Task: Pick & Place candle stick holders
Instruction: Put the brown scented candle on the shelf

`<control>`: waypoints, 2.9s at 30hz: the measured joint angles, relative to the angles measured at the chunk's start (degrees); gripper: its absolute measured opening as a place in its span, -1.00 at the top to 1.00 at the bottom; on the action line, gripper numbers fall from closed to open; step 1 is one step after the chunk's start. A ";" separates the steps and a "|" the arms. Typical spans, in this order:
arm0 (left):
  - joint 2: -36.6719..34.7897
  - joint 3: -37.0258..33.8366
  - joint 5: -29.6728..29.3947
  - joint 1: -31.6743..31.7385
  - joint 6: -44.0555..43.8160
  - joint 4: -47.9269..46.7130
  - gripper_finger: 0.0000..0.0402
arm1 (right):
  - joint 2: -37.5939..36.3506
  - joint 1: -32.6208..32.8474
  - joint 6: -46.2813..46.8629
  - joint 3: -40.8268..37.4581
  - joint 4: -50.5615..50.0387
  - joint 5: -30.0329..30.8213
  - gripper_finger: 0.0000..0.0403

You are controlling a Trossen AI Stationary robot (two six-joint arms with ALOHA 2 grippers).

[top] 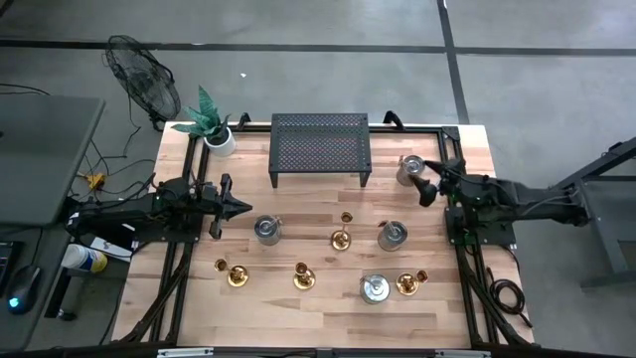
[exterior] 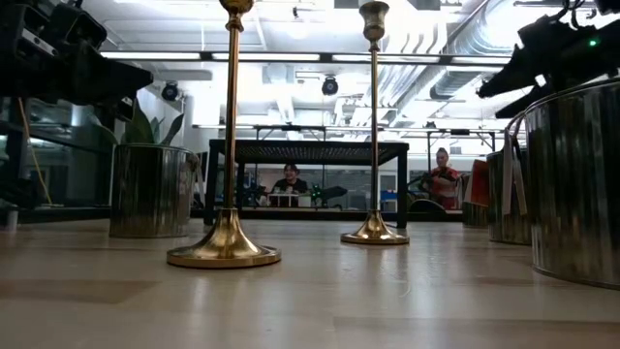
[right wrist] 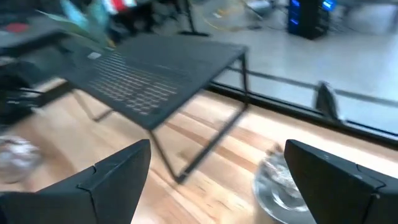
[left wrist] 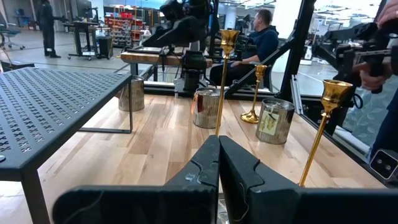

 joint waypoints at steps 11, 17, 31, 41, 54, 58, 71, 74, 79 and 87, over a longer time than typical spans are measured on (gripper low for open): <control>0.00 0.00 -0.02 0.00 0.00 0.01 1.00 | 25.09 -18.25 10.50 16.34 -24.06 -15.39 -0.82; 0.02 0.00 0.00 0.00 0.00 0.00 1.00 | 38.01 -23.30 7.21 21.26 -26.24 -19.92 -0.82; 0.01 0.00 0.00 0.00 0.00 0.02 1.00 | 50.32 -27.10 5.88 28.66 -28.59 -21.97 -0.82; 0.02 0.00 -0.02 0.00 0.00 0.02 1.00 | 52.59 -28.42 7.14 28.84 -28.48 -20.20 -0.82; 0.00 0.00 -0.01 0.00 0.00 0.02 1.00 | 51.34 -27.85 6.98 28.84 -26.91 -15.61 -0.82; 0.02 0.00 -0.02 0.00 0.00 0.02 1.00 | 51.82 -27.97 6.99 28.84 -26.01 -16.50 -0.82; 0.00 0.00 0.00 0.00 0.00 0.00 1.00 | 58.79 -30.87 7.68 29.13 -25.77 -18.17 -0.82; 0.01 0.00 -0.02 0.00 0.00 0.02 1.00 | 59.54 -31.34 7.65 29.11 -25.46 -18.44 -0.82; 0.02 0.00 -0.02 0.00 0.00 0.00 1.00 | 59.97 -32.54 8.64 28.79 -25.80 -21.28 -0.82; 0.01 0.00 0.01 0.00 0.00 0.01 1.00 | 60.58 -33.75 8.28 28.75 -25.52 -20.84 -0.82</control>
